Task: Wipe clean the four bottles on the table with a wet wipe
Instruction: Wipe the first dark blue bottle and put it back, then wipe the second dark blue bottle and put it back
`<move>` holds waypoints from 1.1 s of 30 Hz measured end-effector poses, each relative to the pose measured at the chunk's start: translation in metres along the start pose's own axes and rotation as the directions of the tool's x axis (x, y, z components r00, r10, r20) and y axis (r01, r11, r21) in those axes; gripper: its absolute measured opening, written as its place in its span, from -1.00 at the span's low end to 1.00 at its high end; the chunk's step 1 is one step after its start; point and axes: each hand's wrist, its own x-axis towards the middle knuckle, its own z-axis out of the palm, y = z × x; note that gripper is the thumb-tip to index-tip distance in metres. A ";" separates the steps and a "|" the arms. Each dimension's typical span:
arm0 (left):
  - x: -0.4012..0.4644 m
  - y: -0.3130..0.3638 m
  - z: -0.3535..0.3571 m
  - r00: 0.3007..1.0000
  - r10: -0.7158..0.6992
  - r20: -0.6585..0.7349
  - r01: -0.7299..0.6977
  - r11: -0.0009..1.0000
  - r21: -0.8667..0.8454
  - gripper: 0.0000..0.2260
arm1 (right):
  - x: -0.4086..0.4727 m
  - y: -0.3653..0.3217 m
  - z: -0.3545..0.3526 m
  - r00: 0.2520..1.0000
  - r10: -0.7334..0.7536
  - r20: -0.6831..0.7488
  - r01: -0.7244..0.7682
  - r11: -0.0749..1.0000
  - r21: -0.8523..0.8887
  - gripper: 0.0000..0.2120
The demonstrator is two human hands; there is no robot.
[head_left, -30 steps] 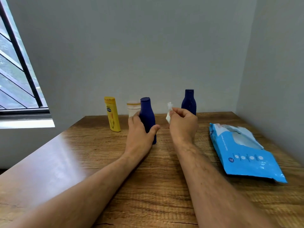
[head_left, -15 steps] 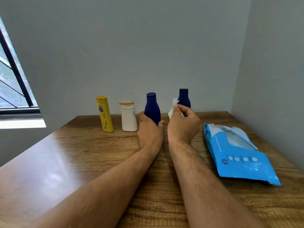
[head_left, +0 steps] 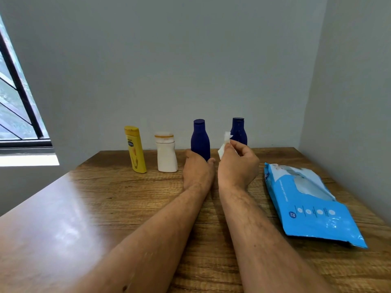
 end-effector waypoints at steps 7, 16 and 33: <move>0.007 -0.002 -0.001 1.000 -0.021 -0.021 0.022 0.999 0.038 -0.47 | -0.002 0.000 0.005 1.000 0.028 -0.005 -0.028 0.999 0.038 -0.85; 0.008 -0.004 0.003 0.999 -0.044 -0.011 0.044 0.998 0.050 -0.43 | 0.002 0.005 0.002 0.999 -0.032 -0.020 0.031 0.998 -0.047 -0.87; -0.024 -0.013 -0.021 0.998 -0.069 -0.011 0.069 0.998 0.012 -0.35 | -0.003 -0.006 0.000 0.998 0.019 -0.052 -0.021 0.999 -0.036 -0.89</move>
